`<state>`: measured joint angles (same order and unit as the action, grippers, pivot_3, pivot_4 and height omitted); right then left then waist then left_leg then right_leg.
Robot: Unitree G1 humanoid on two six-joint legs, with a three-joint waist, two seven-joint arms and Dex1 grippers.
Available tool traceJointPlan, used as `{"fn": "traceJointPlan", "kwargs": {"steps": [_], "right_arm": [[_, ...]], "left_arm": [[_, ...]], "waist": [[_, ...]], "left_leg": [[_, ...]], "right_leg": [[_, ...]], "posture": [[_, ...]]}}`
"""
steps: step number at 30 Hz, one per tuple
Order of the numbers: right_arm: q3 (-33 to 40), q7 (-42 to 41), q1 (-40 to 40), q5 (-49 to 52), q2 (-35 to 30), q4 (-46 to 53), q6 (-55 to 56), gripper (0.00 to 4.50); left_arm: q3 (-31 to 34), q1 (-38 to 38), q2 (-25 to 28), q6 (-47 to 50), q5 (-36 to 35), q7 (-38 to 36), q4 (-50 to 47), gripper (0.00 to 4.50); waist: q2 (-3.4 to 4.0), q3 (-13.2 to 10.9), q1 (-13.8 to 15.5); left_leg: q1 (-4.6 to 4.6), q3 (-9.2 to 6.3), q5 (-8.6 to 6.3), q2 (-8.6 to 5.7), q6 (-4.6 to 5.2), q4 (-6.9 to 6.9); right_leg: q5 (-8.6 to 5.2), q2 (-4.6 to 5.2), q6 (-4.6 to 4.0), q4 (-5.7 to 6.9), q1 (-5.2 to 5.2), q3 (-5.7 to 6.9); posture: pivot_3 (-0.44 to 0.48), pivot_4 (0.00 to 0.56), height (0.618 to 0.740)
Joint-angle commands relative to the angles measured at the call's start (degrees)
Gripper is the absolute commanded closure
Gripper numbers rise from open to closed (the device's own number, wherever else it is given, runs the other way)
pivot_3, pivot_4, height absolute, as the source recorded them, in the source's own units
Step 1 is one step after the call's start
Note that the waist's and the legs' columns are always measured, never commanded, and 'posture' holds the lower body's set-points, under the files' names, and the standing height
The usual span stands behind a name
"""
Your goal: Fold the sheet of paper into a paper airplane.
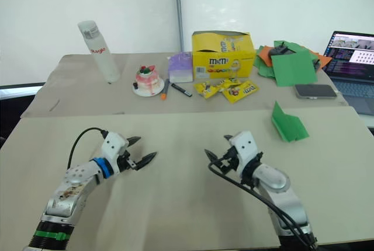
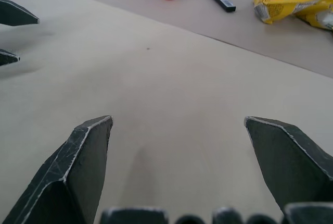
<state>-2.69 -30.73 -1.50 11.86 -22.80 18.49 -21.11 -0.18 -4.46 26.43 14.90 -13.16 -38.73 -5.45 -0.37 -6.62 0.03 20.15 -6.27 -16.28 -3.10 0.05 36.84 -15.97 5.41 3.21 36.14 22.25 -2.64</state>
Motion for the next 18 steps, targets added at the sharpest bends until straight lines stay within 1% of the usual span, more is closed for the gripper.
{"fn": "traceJointPlan", "kwargs": {"steps": [1, 2, 3, 4, 5, 7, 18], "right_arm": [[0.0, 0.0, 0.1, -0.3, 0.1, 0.9, 2.2, 0.04], [0.0, 0.1, 0.1, -0.3, 0.1, 0.8, 2.3, 0.04], [0.1, 0.3, 0.3, -0.3, 0.4, 0.8, 2.4, 0.04], [0.2, 0.6, 0.5, -0.3, 0.6, 0.8, 2.0, 0.04], [0.0, 0.5, 0.7, -0.3, 0.7, 0.9, 2.0, 0.04], [-0.2, 0.7, 1.0, -0.6, 0.7, 0.8, 2.0, 0.04], [-0.3, 1.0, 0.4, -0.4, 1.0, 0.0, 2.3, 0.04]], "left_arm": [[0.5, -0.4, -0.5, -0.7, -0.5, 0.6, -1.1, 0.0], [0.4, -0.3, -0.7, -0.7, -0.4, 0.6, -1.1, 0.0], [0.4, -0.3, -0.9, -0.7, -0.4, 0.7, -1.1, 0.0], [0.3, -0.3, -1.1, -0.6, -0.4, 0.7, -1.2, 0.0], [0.2, -0.2, -1.2, -0.7, -0.3, 0.7, -1.2, 0.0], [0.0, 0.1, -1.3, -1.0, -0.2, 0.7, -1.1, 0.0], [-0.4, 1.3, -1.7, -1.9, -0.2, 0.3, -1.7, 0.0]], "waist": [[-0.02, 0.0, 0.0], [0.05, 0.0, -0.3], [0.19, -0.1, -1.0], [0.26, -0.1, -1.1], [0.18, -0.1, -0.7], [0.2, -0.1, -0.5], [0.2, -0.1, -0.5]], "left_leg": [[0.0, 0.0, 0.0, 0.0, 0.0, 0.0], [0.12, -0.1, 0.0, -0.14, 0.01, -0.04], [0.16, -0.73, 0.05, -0.52, 0.07, -0.08], [0.04, -1.65, 0.2, -0.99, 0.15, -0.11], [-0.21, -1.7, 0.26, -0.9, 0.07, 0.02], [-0.16, -1.48, 0.28, -0.96, 0.02, 0.02], [-0.16, -1.35, 0.26, -0.94, 0.04, -0.01]], "right_leg": [[0.0, 0.0, 0.0, 0.0, 0.0, 0.0], [0.0, 0.04, 0.0, -0.01, -0.19, 0.12], [-0.04, 0.32, 0.04, 0.04, -0.63, 0.77], [-0.12, 0.81, 0.13, -0.05, -1.2, 1.86], [-0.15, 0.85, 0.17, -0.06, -0.69, 1.89], [-0.15, 0.95, 0.17, -0.08, -0.84, 1.81], [-0.15, 0.94, 0.17, -0.05, -0.74, 1.65]], "posture": [[0.0, 0.15, 0.74], [0.0, 0.15, 0.74], [0.0, 0.15, 0.74], [0.0, 0.15, 0.74], [0.0, 0.15, 0.74], [0.0, 0.15, 0.74], [0.0, 0.15, 0.74]]}}
